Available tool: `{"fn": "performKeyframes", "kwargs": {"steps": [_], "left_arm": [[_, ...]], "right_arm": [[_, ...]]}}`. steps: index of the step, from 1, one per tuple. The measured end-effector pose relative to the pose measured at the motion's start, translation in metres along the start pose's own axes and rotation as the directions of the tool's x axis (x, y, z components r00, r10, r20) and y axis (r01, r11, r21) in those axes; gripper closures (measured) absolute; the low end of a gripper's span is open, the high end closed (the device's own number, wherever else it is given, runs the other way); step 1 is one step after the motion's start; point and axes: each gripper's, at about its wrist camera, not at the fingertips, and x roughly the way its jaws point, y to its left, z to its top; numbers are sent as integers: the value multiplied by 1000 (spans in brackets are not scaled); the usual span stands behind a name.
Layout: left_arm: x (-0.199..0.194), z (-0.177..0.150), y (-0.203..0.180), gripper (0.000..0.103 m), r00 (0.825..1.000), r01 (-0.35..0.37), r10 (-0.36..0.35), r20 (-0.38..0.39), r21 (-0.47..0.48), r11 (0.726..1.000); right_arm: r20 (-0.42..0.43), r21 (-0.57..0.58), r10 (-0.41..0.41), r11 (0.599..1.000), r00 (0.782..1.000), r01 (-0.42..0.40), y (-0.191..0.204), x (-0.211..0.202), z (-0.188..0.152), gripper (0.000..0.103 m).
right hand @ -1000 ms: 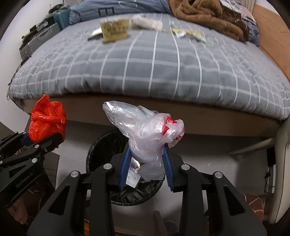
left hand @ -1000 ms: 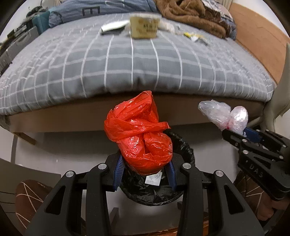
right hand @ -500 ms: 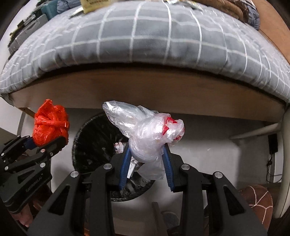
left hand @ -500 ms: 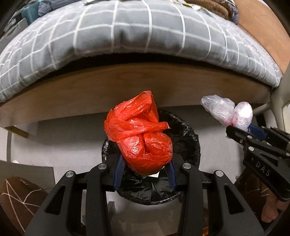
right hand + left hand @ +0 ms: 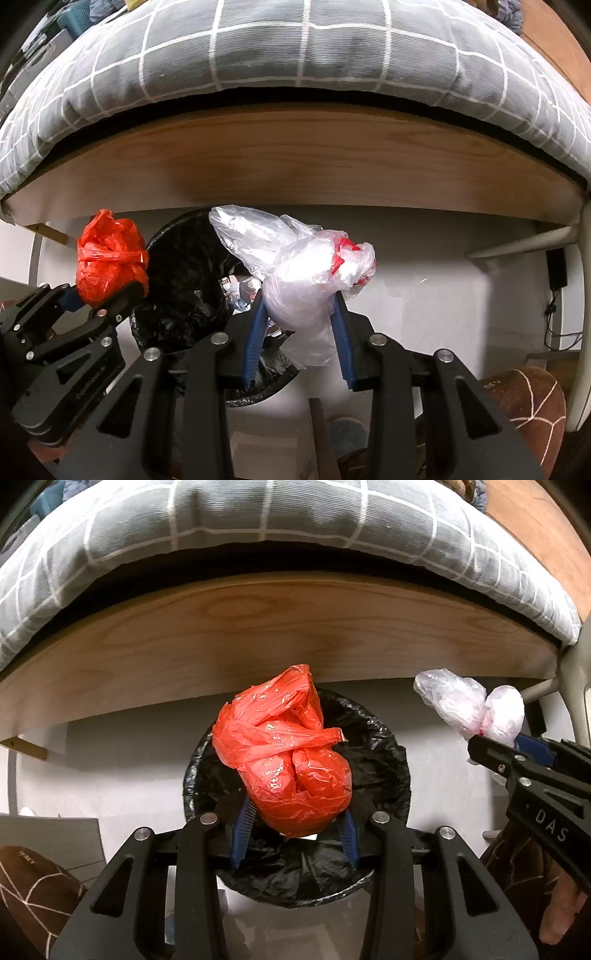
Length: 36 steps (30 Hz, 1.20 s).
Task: Collect trash
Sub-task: 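Open the left tool to drop the red bag into the bin while the right tool drops the clear bag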
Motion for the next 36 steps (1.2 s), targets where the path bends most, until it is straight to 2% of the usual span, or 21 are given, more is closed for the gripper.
{"fn": "performKeyframes", "kwargs": {"steps": [4,7,8,11,18,21,36], "left_arm": [[5,1,-4,64,1000,9,-9,-2,13,1000],[5,0,-4,57,1000,0,0,-8,24,1000],[5,0,-3,54,1000,0,1,-10,20,1000],[4,2,3,34,1000,-17,17,-5,6,1000],[-14,3,29,12,999,-43,44,22,-30,999],[-23,3,41,7,998,-54,56,38,-48,997],[-43,-5,88,6,996,-81,84,20,-118,990]], "right_arm": [[-4,7,0,1000,1000,0,-2,1,3,70],[-8,-1,0,1000,1000,0,1,3,4,70],[-8,-3,0,1000,1000,0,1,4,5,70],[-11,-17,1,1000,1000,-1,3,8,6,70],[-19,-47,23,999,1000,-24,15,12,10,70],[-18,-56,35,998,999,-36,22,12,11,70],[-25,-62,112,992,993,-114,56,5,12,70]]}}
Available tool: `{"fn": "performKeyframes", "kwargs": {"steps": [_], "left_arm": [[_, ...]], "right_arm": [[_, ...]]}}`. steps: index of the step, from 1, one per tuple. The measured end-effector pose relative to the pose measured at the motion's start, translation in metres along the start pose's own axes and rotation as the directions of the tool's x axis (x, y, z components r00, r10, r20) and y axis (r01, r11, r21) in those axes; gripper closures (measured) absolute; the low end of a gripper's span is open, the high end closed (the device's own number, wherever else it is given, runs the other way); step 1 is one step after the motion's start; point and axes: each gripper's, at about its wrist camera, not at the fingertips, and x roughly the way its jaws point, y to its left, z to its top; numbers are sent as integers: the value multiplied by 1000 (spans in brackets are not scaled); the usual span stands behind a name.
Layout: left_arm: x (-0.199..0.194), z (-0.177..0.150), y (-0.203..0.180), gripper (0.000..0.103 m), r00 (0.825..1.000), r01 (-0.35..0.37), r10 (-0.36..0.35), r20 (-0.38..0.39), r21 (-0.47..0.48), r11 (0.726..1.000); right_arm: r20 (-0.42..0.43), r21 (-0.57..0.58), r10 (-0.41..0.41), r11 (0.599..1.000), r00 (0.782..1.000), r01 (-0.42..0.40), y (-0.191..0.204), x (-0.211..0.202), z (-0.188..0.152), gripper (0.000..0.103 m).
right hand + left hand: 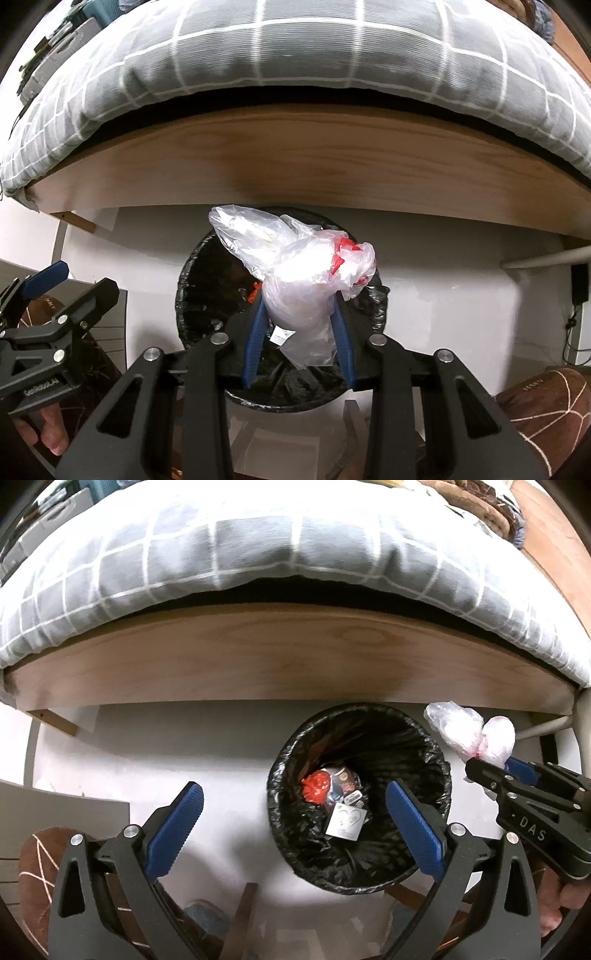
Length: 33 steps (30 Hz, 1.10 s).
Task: Collect trash
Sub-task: 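Open the left tool to drop the red bag into the bin while the right tool drops the clear bag, then move both open tools back toward the yogurt cup and yellow wrapper on the bed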
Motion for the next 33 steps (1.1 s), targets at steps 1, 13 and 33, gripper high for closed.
{"fn": "performKeyframes", "kwargs": {"steps": [1,13,33], "left_arm": [[1,-1,2,6,1000,-3,3,-3,0,1000],[9,-5,10,6,1000,-24,24,-18,-12,1000],[-3,-6,4,6,1000,-13,13,13,-1,1000]], "right_arm": [[-3,-1,3,1000,1000,-3,1,1,0,70],[-22,-86,-12,996,1000,10,30,16,-5,67],[76,-72,-23,997,997,29,18,-10,-3,15]]}}
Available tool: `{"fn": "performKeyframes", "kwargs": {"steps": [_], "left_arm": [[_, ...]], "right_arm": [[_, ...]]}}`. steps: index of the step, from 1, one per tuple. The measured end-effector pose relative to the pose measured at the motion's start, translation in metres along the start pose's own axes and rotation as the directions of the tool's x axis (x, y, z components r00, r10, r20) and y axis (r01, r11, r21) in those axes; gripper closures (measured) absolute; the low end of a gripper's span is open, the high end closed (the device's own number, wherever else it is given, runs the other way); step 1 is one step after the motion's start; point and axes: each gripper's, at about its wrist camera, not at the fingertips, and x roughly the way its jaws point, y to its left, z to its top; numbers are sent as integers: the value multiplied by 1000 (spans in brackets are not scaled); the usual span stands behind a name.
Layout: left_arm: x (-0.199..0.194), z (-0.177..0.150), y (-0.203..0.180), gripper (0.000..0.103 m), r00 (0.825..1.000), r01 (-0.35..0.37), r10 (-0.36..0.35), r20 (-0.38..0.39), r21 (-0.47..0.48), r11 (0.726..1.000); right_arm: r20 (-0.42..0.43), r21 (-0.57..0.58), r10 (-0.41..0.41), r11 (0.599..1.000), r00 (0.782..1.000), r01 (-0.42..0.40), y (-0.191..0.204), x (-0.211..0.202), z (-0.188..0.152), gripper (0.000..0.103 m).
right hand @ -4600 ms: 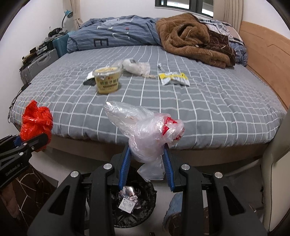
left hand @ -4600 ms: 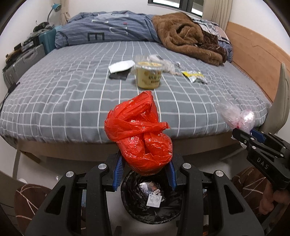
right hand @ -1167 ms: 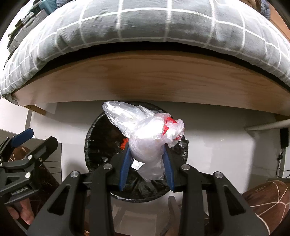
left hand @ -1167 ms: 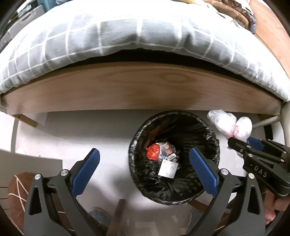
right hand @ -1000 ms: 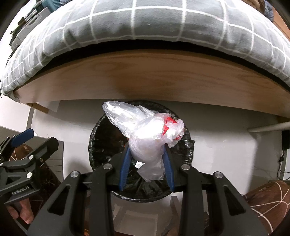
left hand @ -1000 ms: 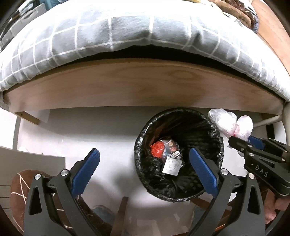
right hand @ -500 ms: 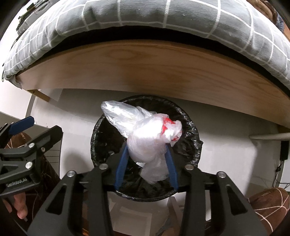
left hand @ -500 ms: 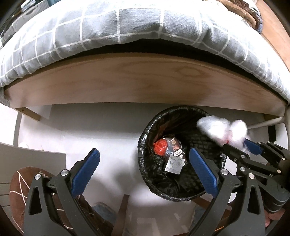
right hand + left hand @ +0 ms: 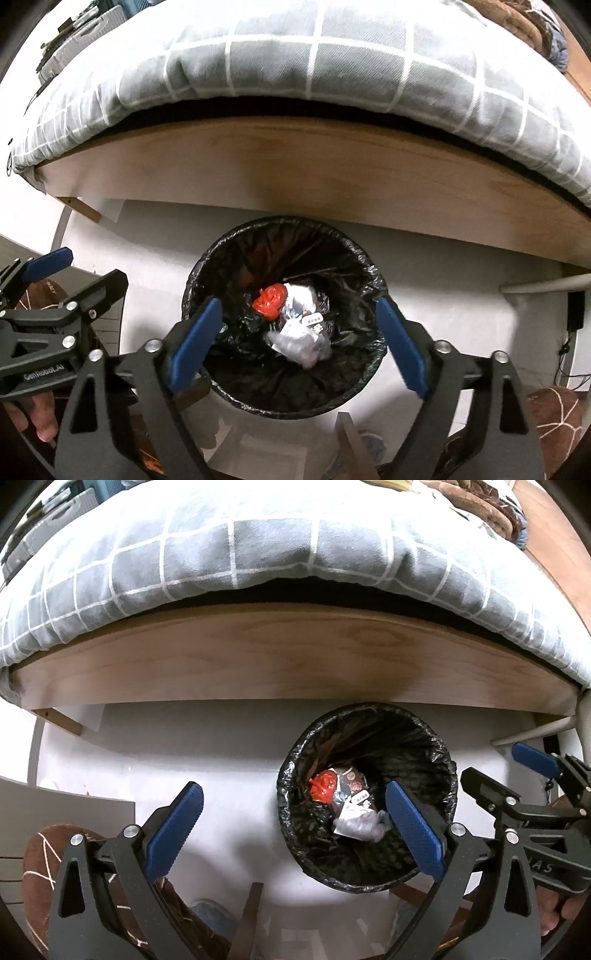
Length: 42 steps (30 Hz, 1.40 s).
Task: Collect trash
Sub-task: 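Move both open tools back toward the yogurt cup and yellow wrapper on the bed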
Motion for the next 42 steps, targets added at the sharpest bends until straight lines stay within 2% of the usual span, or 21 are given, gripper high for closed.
{"fn": "performKeyframes", "kwargs": {"steps": [4,14,24,32,42], "left_arm": [[-12,3,-4,6,1000,7,-7,27,6,1000],[-53,15,-13,6,993,22,-26,114,35,999],[-92,41,-13,6,983,20,-26,180,34,999],[-106,88,-33,6,975,33,-45,216,58,998],[-95,171,-57,6,967,58,-72,246,62,996]], "right_arm": [[49,10,-9,1000,999,9,-7,-15,0,8],[163,2,-41,999,986,41,-22,-61,4,8],[248,28,-71,997,966,66,-40,-103,32,8],[278,75,-105,993,955,88,-75,-118,76,8],[300,121,-150,986,942,118,-133,-105,166,8]]}}
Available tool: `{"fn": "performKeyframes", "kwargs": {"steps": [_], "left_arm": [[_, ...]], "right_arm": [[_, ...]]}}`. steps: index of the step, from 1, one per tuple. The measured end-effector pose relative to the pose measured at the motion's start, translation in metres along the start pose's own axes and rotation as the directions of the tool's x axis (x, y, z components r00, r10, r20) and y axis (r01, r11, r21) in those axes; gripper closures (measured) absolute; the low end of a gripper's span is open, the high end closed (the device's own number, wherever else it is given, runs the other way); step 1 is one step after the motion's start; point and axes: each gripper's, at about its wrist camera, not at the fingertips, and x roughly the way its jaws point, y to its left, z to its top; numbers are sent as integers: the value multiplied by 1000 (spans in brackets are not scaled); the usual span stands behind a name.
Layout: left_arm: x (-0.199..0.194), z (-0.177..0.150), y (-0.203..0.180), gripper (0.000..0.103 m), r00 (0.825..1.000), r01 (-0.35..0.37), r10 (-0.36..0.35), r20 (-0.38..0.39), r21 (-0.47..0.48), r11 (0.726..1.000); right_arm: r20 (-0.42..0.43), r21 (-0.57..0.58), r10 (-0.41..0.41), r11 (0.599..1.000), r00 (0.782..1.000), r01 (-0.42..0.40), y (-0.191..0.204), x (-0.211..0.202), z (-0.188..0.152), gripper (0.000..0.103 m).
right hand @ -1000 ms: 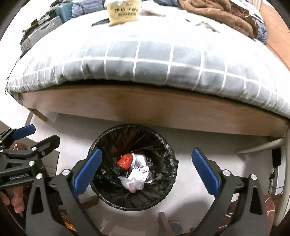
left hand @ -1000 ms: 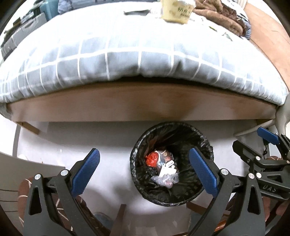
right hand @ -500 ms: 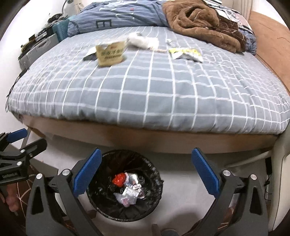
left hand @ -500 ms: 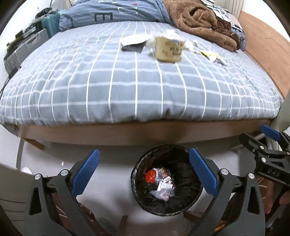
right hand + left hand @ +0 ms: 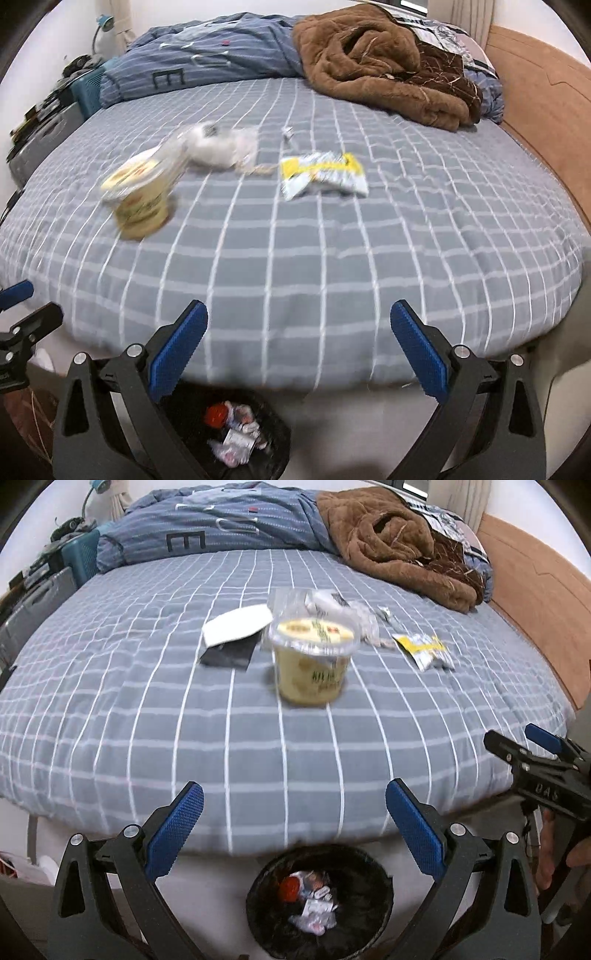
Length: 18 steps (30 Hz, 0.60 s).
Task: Collect trash
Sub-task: 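Move both open tools back toward the yogurt cup and yellow wrapper on the bed, then grasp the yogurt cup with the left tool while the right tool grasps the yellow wrapper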
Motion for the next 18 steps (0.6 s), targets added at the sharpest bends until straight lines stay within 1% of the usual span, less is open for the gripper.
{"fn": "performKeyframes", "kwargs": {"steps": [8,14,18], "left_arm": [[41,52,-1,6,1000,-17,17,-6,-22,1000],[69,72,-8,6,999,-26,26,-36,-14,1000],[81,82,-12,6,999,-32,31,-44,-17,999]], "right_arm": [[-15,31,-7,999,1000,8,-24,58,61,8],[-24,26,0,1000,1000,1,-26,95,99,8],[-61,20,7,1000,998,-5,-23,123,116,8]]}}
